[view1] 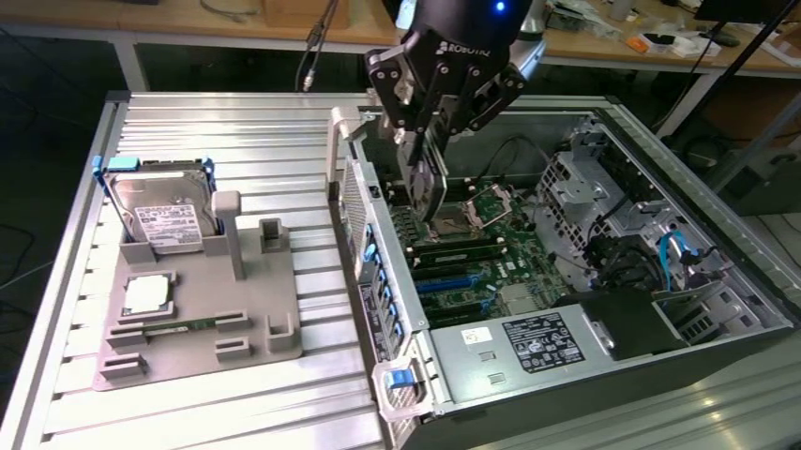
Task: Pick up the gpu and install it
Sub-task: 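Pick up the gpu and move the gpu toward the slot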
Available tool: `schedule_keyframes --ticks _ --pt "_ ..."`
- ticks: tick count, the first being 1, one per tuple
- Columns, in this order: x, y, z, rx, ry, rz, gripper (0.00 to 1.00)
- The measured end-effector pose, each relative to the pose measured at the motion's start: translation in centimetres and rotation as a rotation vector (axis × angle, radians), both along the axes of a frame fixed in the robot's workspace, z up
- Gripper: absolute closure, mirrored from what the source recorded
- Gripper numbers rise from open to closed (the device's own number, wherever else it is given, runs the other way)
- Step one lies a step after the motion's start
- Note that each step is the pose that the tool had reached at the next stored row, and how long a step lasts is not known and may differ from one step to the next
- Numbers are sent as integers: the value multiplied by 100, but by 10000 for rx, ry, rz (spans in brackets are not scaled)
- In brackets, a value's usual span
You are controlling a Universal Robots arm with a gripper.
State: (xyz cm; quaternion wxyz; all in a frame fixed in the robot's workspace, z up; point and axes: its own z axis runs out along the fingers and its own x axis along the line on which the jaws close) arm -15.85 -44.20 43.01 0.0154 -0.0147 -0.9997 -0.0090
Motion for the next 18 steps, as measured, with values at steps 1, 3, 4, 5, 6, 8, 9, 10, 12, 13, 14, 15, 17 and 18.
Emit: schedule_keyframes --ticks 1,3,4,5,6,8,9,10,12,13,14,15,17,18 --pt "15 0 0 0 0 0 73" --pt "47 0 0 1 0 0 73" --pt "64 0 -1 1 -1 0 73" --pt "88 0 0 1 0 0 73" --pt "120 0 0 1 -1 0 73" --pt "196 0 0 1 0 -1 73" --pt "235 0 0 1 -1 0 73" --pt "275 0 -1 1 -1 1 73" --pt "366 0 0 1 0 -1 73" --pt "412 0 0 0 0 1 73" --pt "459 0 0 0 0 1 73" --pt "503 0 0 0 0 0 73" --pt "580 0 0 0 0 2 73" --pt "615 0 0 1 0 2 73"
